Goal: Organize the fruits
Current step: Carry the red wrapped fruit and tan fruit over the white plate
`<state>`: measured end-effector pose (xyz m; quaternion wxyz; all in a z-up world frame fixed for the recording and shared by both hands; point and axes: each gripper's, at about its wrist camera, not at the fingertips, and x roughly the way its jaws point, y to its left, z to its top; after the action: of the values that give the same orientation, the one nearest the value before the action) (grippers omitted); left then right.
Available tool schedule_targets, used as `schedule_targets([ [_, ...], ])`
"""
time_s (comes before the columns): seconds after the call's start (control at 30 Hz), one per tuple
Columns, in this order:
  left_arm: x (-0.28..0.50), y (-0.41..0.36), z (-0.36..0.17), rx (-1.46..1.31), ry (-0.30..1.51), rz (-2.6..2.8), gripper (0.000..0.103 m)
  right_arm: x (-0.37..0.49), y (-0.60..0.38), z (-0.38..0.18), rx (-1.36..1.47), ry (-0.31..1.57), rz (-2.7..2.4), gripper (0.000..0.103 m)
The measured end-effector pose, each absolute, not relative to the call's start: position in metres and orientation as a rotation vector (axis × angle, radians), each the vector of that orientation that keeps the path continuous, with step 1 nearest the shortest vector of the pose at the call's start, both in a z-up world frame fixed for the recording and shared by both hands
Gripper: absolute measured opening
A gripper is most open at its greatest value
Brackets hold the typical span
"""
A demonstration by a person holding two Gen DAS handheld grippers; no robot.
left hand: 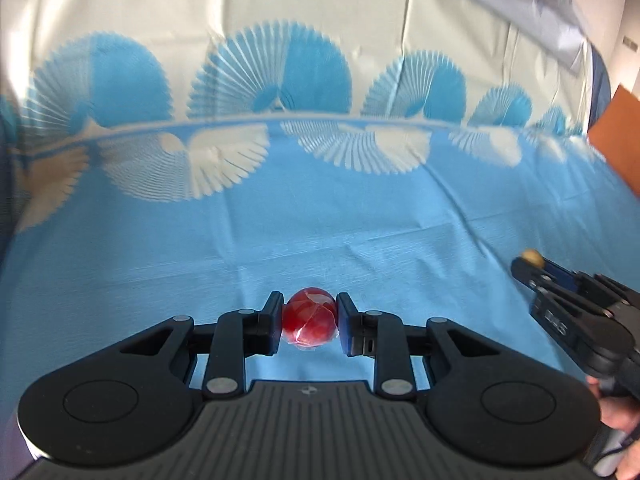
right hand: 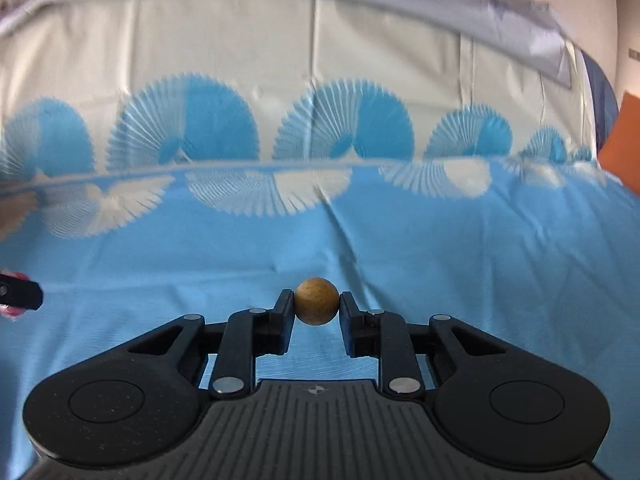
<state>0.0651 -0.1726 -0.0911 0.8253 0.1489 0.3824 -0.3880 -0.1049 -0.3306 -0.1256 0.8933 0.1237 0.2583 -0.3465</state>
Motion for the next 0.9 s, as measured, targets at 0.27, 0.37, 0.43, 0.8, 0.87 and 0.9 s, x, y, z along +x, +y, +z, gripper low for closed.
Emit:
schedule_targets([
  [0.27,-0.007,-0.052,-0.014,0.281,0.825,-0.725,0.031,-0.176,-0.206,-0.045,0.206,0.541,-0.413,0.025],
  [0.37,-0.032,-0.005,0.001,0.272,0.855,-0.65,0.031,-0.189,-0.156,-0.027,0.235,0.576,-0.249,0.025],
  [0.43,-0.045,0.025,0.008,0.263,0.861,-0.601,0.031,-0.194,-0.125,-0.018,0.238,0.585,-0.177,0.025],
  [0.8,-0.087,0.13,0.023,0.156,0.868,-0.491,0.031,-0.213,-0.035,0.013,0.06,0.597,-0.01,0.025],
  [0.87,-0.089,0.134,0.024,0.141,0.868,-0.492,0.031,-0.214,-0.034,0.016,0.048,0.599,-0.017,0.025],
  [0.9,-0.09,0.135,0.025,0.138,0.867,-0.496,0.031,-0.214,-0.033,0.017,0.042,0.601,-0.02,0.025],
])
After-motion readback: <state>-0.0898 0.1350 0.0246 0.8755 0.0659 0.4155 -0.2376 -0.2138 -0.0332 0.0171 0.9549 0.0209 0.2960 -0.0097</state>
